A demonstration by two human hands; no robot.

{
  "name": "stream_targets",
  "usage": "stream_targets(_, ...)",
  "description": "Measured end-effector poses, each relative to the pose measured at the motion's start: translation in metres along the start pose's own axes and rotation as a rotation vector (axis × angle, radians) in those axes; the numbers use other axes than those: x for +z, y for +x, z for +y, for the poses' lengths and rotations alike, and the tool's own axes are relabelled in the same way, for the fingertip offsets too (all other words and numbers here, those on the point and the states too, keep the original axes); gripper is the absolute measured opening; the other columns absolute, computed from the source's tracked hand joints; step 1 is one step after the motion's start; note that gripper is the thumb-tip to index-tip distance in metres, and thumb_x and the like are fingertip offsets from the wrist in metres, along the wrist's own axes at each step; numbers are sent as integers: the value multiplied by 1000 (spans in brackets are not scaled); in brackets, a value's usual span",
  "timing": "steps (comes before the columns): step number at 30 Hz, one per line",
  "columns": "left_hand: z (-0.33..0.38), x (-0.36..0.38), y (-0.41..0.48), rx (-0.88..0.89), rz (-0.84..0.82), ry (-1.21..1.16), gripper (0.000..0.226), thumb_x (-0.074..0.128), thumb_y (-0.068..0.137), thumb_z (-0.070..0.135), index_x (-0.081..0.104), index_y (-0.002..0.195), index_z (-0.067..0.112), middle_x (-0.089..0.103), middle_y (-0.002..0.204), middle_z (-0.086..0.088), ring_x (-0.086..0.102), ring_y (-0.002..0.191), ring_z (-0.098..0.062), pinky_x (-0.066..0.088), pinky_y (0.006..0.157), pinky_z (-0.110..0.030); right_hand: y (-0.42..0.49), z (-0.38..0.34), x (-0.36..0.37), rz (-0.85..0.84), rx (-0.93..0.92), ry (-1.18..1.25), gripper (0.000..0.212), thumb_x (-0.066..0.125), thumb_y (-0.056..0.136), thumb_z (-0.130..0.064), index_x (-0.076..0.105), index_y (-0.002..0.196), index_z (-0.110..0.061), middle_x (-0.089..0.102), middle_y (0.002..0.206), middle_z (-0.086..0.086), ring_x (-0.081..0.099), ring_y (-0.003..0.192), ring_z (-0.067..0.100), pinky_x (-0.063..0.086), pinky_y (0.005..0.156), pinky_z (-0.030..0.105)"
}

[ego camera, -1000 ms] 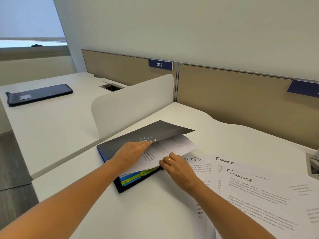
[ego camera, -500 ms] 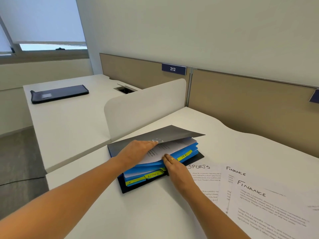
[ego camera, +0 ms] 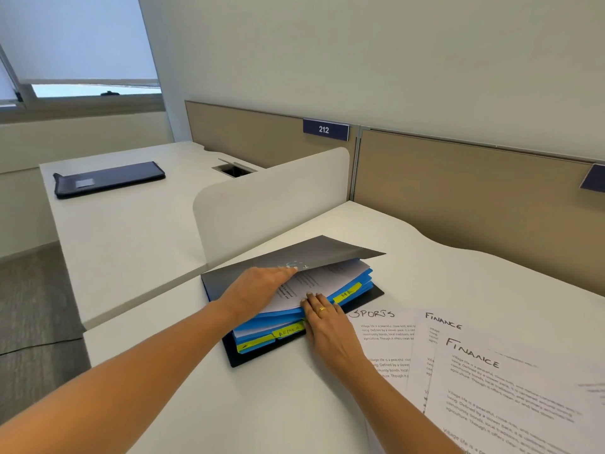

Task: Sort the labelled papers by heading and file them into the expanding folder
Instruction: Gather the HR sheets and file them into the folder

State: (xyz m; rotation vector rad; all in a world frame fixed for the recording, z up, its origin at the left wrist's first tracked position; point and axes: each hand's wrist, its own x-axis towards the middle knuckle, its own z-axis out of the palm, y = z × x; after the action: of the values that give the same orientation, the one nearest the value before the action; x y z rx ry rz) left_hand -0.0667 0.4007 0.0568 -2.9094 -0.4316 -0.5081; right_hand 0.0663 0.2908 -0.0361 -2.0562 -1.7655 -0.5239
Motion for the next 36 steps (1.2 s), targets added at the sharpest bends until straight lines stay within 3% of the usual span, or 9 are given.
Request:
stream_targets(5,6,6,1,-16,34,11,67,86,45,-10,70,108,7,74,98,-7,73,79,-17,57,61,-23,-6,4,-13,11,41,-65,38,39,81,-30,72,97,-20,72,103,-2,69,95,18,56,75,32)
stream_targets(8,18,15,3,-95,-36,-92,57,61,82,-6,48,135,11,56,134,-6,61,115,-20,51,91,-28,-11,7,-22,50,80,-55,35,39,80,-26,71,92,-19,72,99,-1,68,90,19,54,73,30)
stream_targets(12,32,39,3,-186,-131,-127,60,39,94,-5,22,148,17,25,154,0,28,141,-11,23,113,-21,-22,12,-30,82,133,8,21,59,74,-16,72,90,-15,71,99,3,69,85,20,53,65,25)
stream_targets(15,41,54,5,-222,-214,-115,62,40,96,0,14,149,18,12,158,1,13,145,-12,12,116,-22,-31,13,-34,46,176,73,36,83,54,-9,72,89,-11,72,102,8,70,85,22,54,62,23)
stream_targets(22,49,87,4,-295,-405,-84,54,35,100,13,13,149,19,8,158,-4,6,146,-23,11,117,-43,-49,13,-44,-83,228,185,63,82,52,-11,61,111,-16,63,124,8,68,96,17,49,53,14)
stream_targets(29,52,97,10,-421,-384,-199,52,29,100,7,16,149,17,12,157,-5,7,146,-25,11,116,-47,-67,16,-55,-144,294,111,46,57,64,-29,66,108,-19,68,115,4,70,93,16,55,66,20)
stream_targets(33,58,93,13,-451,-359,-199,47,26,101,12,22,148,17,16,156,-5,10,145,-25,13,115,-47,-91,27,-66,-183,443,44,40,62,56,-32,72,94,-22,70,109,3,70,92,15,56,65,24)
stream_targets(35,65,88,12,-473,-328,-218,45,24,102,16,24,147,16,18,156,-4,11,145,-24,12,116,-45,-106,32,-73,-167,551,40,41,60,69,-29,68,108,-19,61,127,7,62,112,19,53,85,36)
stream_targets(36,70,86,10,-486,-308,-240,44,25,102,16,25,147,16,19,156,-4,12,145,-23,12,116,-45,-112,33,-80,-203,613,65,42,54,81,-28,59,122,-18,46,142,7,48,129,19,42,100,42)
